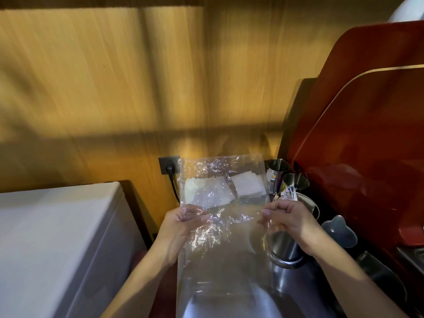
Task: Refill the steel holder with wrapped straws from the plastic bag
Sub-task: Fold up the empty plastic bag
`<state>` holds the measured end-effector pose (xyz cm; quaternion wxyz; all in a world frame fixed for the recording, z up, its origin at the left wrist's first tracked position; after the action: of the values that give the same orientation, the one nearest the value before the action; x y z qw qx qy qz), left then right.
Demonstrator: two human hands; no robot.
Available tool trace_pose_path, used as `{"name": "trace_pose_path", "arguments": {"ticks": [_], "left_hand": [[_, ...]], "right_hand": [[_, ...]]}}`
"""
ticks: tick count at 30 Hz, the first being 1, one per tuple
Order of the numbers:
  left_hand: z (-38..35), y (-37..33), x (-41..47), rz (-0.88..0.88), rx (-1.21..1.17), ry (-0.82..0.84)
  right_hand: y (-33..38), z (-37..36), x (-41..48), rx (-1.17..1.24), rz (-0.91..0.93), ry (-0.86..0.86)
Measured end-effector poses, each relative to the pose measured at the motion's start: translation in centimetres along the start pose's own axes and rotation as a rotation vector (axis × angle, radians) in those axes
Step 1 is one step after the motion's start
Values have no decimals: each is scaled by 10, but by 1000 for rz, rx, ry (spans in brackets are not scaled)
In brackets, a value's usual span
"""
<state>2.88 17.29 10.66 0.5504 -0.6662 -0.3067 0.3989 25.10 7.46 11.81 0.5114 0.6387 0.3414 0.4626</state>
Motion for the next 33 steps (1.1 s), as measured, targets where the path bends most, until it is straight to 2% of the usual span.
{"name": "trace_pose_path", "arguments": {"ticks": [4,14,25,28,33], "left_hand": [[-5,0,-2,28,61,26],[-7,2,-16,51,73,65],[5,5,-13,78,58,-48],[4,3,-14,68,17,-33],[3,-2,-19,29,-58,31]], "right_hand": [[-4,-7,-4,-59,-21,85],[-8,-1,-5,-19,11,50],[-12,1,-9,9,-37,39],[-12,7,-9,-34,-8,16],[-31,14,-14,207,-131,87]]}}
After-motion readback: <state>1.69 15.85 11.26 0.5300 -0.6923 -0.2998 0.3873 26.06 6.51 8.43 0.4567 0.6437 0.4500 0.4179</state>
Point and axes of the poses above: each hand's wrist, its own x-axis towards the middle knuckle, its own z-axis out of the back of the hand, y = z × x, the point moved 9 cm from there along x, towards the middle knuckle, and after that the axes turned 12 degrees about z, right-handed, at the moved point
